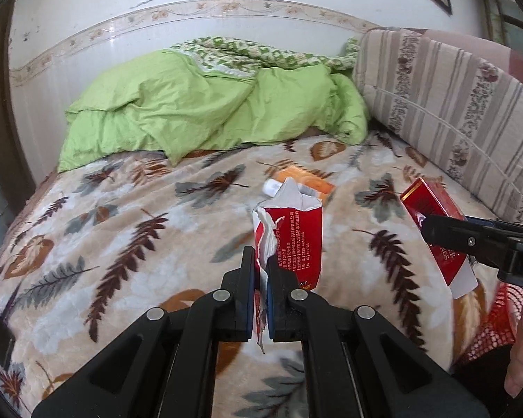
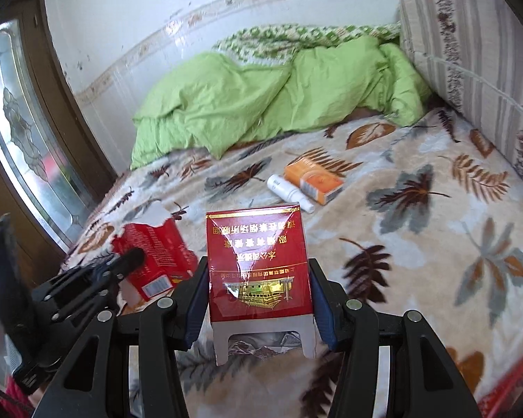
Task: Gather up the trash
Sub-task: 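Open both tools over the red basket to drop the pack and wrapper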
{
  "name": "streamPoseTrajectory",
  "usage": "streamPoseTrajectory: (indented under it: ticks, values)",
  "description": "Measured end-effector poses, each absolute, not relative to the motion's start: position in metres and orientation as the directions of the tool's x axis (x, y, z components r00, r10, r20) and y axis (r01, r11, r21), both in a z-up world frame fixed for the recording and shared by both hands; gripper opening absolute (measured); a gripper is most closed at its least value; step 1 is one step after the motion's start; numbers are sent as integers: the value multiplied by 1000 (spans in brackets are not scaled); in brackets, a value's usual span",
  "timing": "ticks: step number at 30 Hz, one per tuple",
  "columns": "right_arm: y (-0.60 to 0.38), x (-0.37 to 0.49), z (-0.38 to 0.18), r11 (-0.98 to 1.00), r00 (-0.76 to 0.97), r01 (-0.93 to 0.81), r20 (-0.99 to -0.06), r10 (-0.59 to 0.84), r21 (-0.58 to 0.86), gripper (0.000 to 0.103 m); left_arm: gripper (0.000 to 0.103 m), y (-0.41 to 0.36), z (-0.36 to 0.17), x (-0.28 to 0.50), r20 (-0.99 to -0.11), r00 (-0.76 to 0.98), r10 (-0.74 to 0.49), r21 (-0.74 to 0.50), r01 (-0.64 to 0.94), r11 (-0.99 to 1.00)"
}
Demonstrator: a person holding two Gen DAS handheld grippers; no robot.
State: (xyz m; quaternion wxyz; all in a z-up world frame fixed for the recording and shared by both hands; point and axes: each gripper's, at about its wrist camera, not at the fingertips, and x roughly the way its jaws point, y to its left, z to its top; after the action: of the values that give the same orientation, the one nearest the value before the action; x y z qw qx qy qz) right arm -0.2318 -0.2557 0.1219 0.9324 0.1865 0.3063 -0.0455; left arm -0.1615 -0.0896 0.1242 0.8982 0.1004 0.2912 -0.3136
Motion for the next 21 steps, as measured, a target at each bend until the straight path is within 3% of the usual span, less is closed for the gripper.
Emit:
streamPoseTrajectory:
  ticks: [6, 10, 21]
  values:
    - [-298, -328, 137, 894, 806, 295, -590, -43, 338, 56, 5, -136, 144, -222, -593, 448, -669, -89, 789, 607]
    - [-341, -399, 138, 836, 769, 442, -617, -166, 325, 56, 5, -174, 153, -262, -610, 293, -736, -160, 864, 477]
    - [-420, -524, 131, 648, 675, 677, -647, -356, 349, 57, 5, -300, 135, -368, -713, 36, -700, -145, 970, 197]
